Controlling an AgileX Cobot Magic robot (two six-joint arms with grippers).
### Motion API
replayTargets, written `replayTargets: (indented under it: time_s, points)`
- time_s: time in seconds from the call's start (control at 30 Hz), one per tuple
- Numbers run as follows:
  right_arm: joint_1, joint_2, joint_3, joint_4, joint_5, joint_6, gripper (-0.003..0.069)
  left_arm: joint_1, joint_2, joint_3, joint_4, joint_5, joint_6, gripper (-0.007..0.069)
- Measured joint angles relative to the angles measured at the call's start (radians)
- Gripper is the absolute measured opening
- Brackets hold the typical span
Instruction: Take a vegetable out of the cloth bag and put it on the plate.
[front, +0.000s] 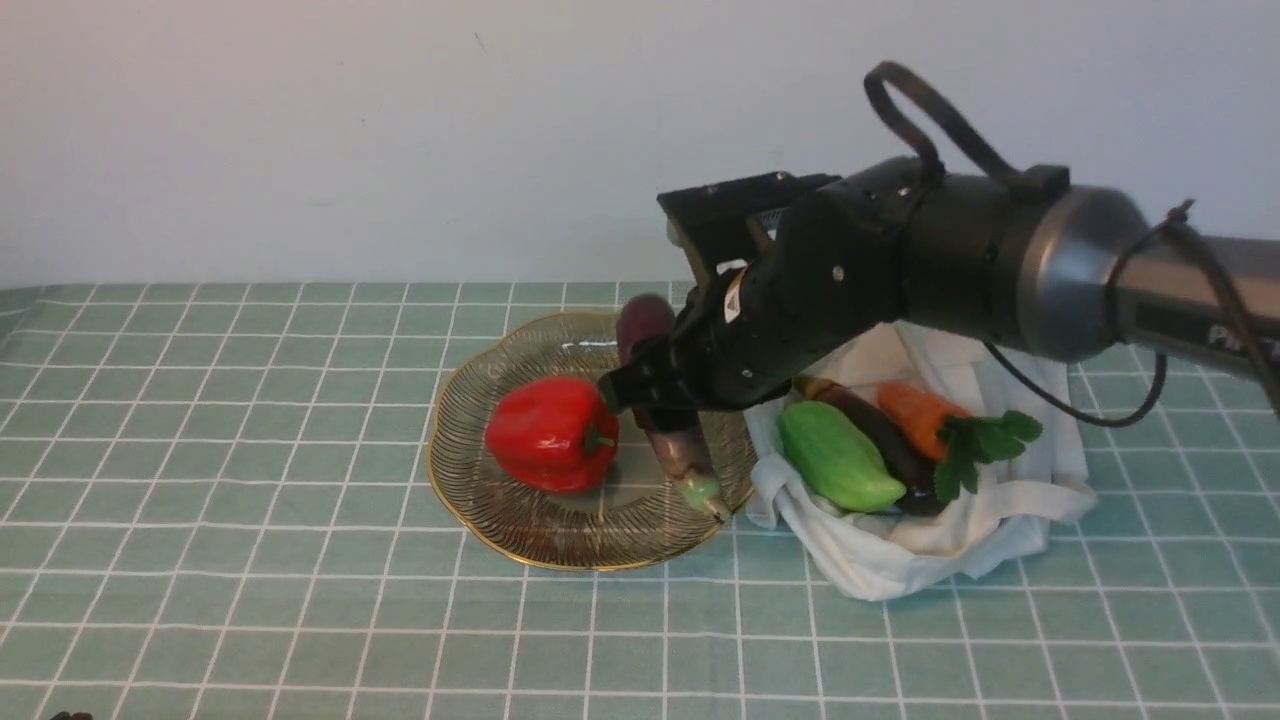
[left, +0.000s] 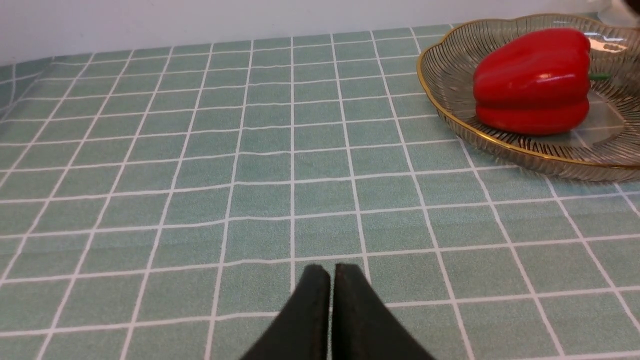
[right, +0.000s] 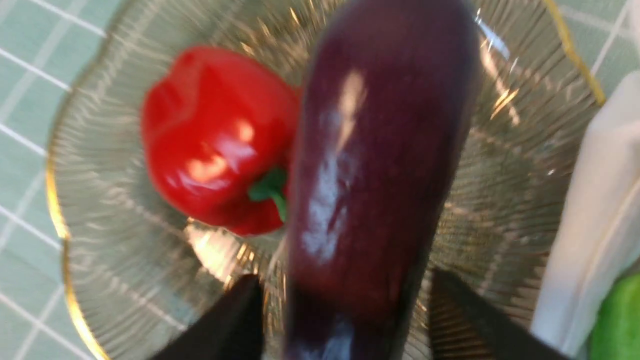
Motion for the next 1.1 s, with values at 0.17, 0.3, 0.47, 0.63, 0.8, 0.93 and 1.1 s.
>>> replayTargets:
  time_s: [0.17, 0.3, 0.47, 0.63, 0.8, 0.93, 1.1]
  points:
    - [0.000, 0.013, -0.015, -0.009, 0.032, 0.048, 0.0662, 0.000, 0.000, 0.000, 0.000, 0.000, 0.000, -0.0004]
    - [0.000, 0.013, -0.119, -0.024, 0.191, 0.026, 0.0687, 0.000, 0.000, 0.000, 0.000, 0.000, 0.000, -0.0004]
    - [0.000, -0.006, -0.344, -0.044, 0.485, -0.077, 0.0606, 0.000, 0.000, 0.000, 0.000, 0.000, 0.000, -0.0004]
    - [0.000, -0.076, -0.489, -0.049, 0.540, -0.146, 0.0426, 0.000, 0.000, 0.000, 0.000, 0.000, 0.000, -0.0004]
    - [0.000, -0.246, -0.455, -0.053, 0.564, -0.170, 0.0095, 0.000, 0.000, 0.000, 0.000, 0.000, 0.000, -0.0004]
    - [0.000, -0.392, -0.363, -0.075, 0.570, -0.170, 0.0002, 0.000, 0.000, 0.000, 0.000, 0.000, 0.000, -0.0004]
    - [0.000, -0.677, -0.162, -0.098, 0.573, -0.165, -0.0015, 0.000, 0.000, 0.000, 0.000, 0.000, 0.000, -0.0004]
